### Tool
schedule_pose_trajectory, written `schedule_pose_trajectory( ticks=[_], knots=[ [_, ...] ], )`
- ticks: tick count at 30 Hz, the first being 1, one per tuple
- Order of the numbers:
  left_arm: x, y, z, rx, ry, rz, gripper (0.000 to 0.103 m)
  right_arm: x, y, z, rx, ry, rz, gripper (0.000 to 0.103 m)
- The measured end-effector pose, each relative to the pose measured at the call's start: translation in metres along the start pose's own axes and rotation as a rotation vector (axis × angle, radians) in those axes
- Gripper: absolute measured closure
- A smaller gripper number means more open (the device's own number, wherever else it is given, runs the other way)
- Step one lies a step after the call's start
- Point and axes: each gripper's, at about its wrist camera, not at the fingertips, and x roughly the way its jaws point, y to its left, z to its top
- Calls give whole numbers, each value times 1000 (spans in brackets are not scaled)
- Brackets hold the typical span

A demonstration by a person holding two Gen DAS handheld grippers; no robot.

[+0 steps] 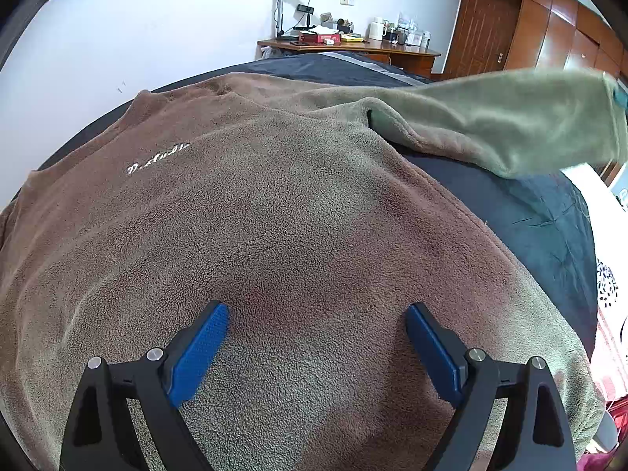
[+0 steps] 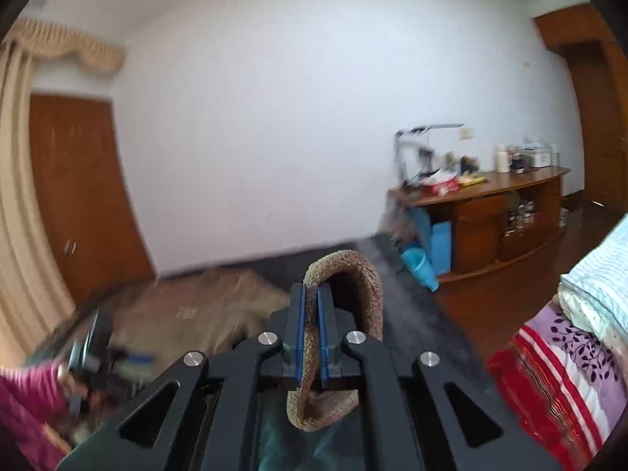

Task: Fold clothes
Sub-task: 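Grasp the sleeve cuff with the right gripper and lay it across the body, then open the right gripper, leaving the sleeve over the fleece body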

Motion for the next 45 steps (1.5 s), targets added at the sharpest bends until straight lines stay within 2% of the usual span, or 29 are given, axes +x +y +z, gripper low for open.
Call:
schedule_pose_trajectory(
  ticks=[2, 5, 7, 10, 14, 21, 22, 24, 25, 26, 28, 30, 33, 39, 41, 45],
  knots=[
    [0, 0, 0, 0, 0, 0, 11, 7, 7, -15, -11, 61, -14, 97],
    [0, 0, 0, -10, 4, 2, 11, 23, 3, -33, 59, 118, -30, 97],
    [-1, 1, 1, -33, 9, -9, 11, 33, 0, -36, 129, 122, -10, 97],
    [-7, 9, 3, -95, 9, -81, 11, 45, 11, -33, 170, 111, 57, 97],
    [-20, 21, 7, -177, -14, -203, 11, 68, 63, -28, 88, 134, 182, 97],
    [-47, 43, 8, -256, -90, -231, 11, 116, 162, -40, -49, 226, 407, 94],
    [-49, 50, 9, -276, -100, -237, 11, 124, 175, -43, -65, 247, 435, 91],
    [-52, 61, 9, -306, -111, -242, 11, 141, 188, -52, -64, 314, 479, 63],
    [-54, 66, 9, -319, -113, -245, 11, 147, 193, -57, -61, 341, 502, 32],
    [-53, 69, 8, -329, -110, -249, 11, 150, 197, -60, -57, 353, 523, 21],
    [-54, 74, 4, -343, -99, -266, 11, 150, 202, -65, -47, 352, 568, 21],
    [-53, 76, 1, -351, -86, -293, 11, 149, 199, -63, -25, 326, 570, 21],
    [-49, 75, -2, -355, -64, -354, 11, 149, 183, -66, 53, 294, 523, 21],
    [-35, 66, -4, -378, -15, -494, 11, 157, 141, -84, 230, 298, 419, 21],
    [-28, 63, -4, -386, -6, -489, 11, 159, 137, -88, 250, 297, 402, 21],
    [-17, 56, -4, -385, -5, -431, 11, 154, 133, -88, 251, 276, 392, 21]
  ],
)
